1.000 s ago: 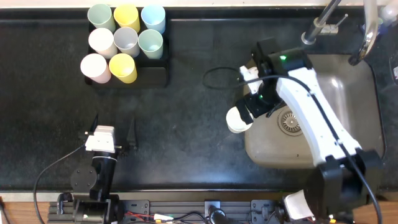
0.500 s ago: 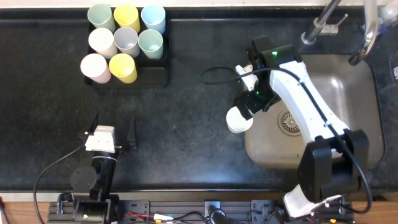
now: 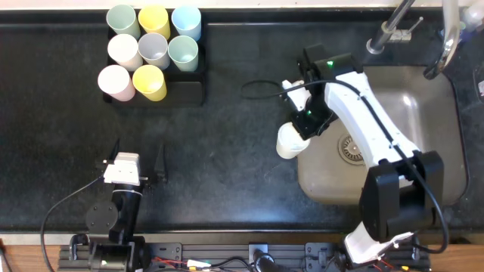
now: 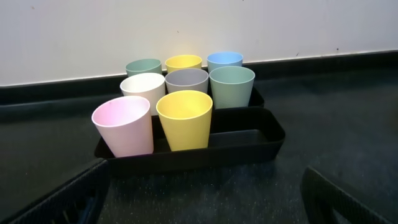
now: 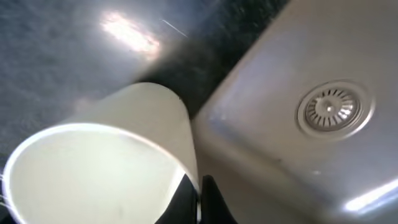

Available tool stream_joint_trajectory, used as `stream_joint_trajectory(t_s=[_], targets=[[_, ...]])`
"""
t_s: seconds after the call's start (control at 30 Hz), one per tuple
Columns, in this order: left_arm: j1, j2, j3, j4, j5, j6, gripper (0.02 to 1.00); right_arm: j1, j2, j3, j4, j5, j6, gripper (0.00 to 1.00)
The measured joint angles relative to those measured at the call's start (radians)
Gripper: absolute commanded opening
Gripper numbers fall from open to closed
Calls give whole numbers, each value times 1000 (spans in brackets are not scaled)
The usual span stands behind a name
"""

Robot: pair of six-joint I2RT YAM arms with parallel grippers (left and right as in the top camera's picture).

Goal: Store Cups

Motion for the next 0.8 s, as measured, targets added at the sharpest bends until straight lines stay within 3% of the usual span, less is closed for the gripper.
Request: stream_joint_trajectory(t_s=[0.27,0.57,0.8], targets=[[0,0,0,0,0,0,996,67,-2,124,-58,-10,30,42],[0,0,0,0,0,0,998,185,26,736,-101,-2,108,42],[0,0,0,0,0,0,998,332,280,1202,-138,34,130,45]])
